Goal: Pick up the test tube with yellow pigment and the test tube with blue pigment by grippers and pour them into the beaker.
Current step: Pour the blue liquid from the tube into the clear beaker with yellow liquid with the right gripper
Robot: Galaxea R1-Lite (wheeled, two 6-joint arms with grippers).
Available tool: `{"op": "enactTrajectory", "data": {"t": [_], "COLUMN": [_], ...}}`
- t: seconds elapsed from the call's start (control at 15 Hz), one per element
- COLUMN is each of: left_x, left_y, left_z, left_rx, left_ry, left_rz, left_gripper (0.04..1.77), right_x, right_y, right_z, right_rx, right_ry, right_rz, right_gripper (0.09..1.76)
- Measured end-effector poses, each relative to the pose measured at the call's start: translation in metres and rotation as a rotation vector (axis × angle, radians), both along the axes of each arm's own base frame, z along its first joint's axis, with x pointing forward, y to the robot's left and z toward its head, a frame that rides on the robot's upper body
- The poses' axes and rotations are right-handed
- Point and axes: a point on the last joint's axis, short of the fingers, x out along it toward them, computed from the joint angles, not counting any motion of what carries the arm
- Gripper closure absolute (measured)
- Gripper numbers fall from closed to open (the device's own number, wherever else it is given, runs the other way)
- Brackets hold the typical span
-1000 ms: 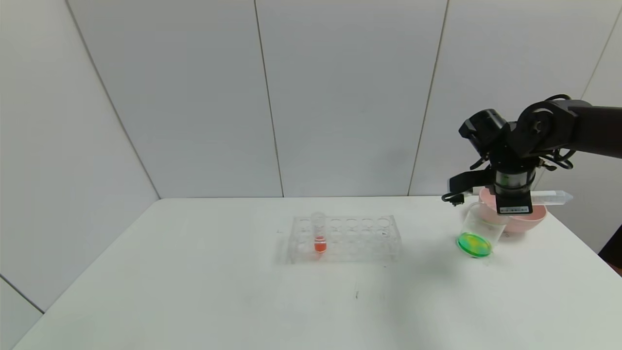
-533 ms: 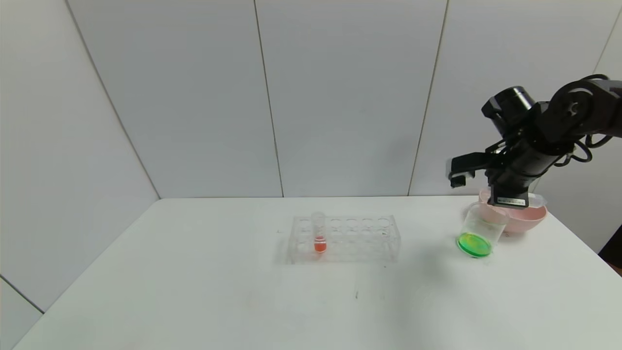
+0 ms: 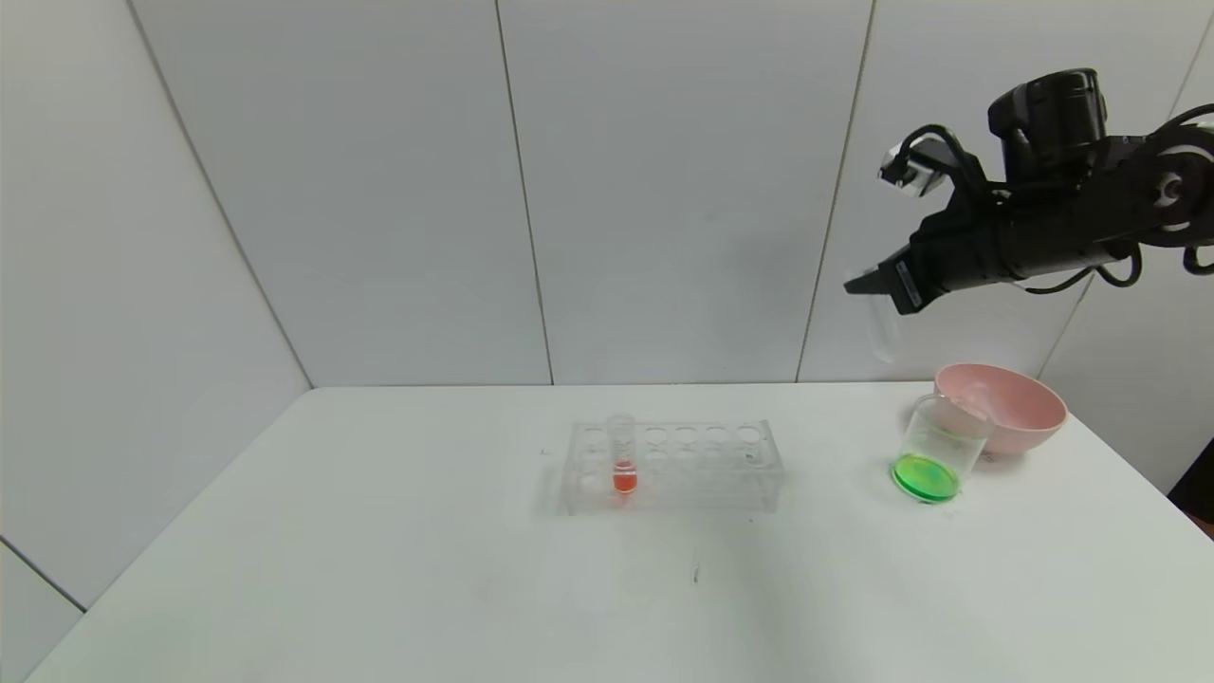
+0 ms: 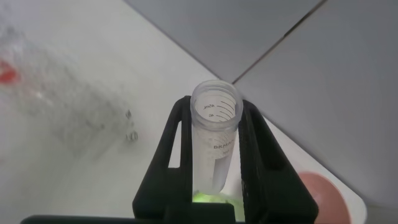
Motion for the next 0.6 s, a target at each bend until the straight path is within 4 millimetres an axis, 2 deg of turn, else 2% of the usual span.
{"op": "enactTrajectory", "data": {"t": [0.13,0.27,0.4,0.6], "left_x": [0.000,0.000,0.000,0.000], "left_y": [0.000,0.000,0.000,0.000], "left_z": [0.000,0.000,0.000,0.000], "left_rx": [0.000,0.000,0.000,0.000], "left_ry": [0.000,0.000,0.000,0.000], "left_rz": [-0.001,0.000,0.000,0.000], "left_gripper": [0.05,0.05,0.05,0.05], "right_x": [0.007,0.006,-0.004,-0.032], "right_y": [0.013,0.022,0.024,0.014], "right_z": [0.003,-0.007,-0.025,-0.048], "right_rx": [0.179,0.270,0.301,0.338], "right_ry": [-0.088,-0.132,-0.135,-0.132], "right_rz": [-0.042,-0.062,-0.081,-0.100], "right_gripper": [1.35,1.35,1.35,1.35]}}
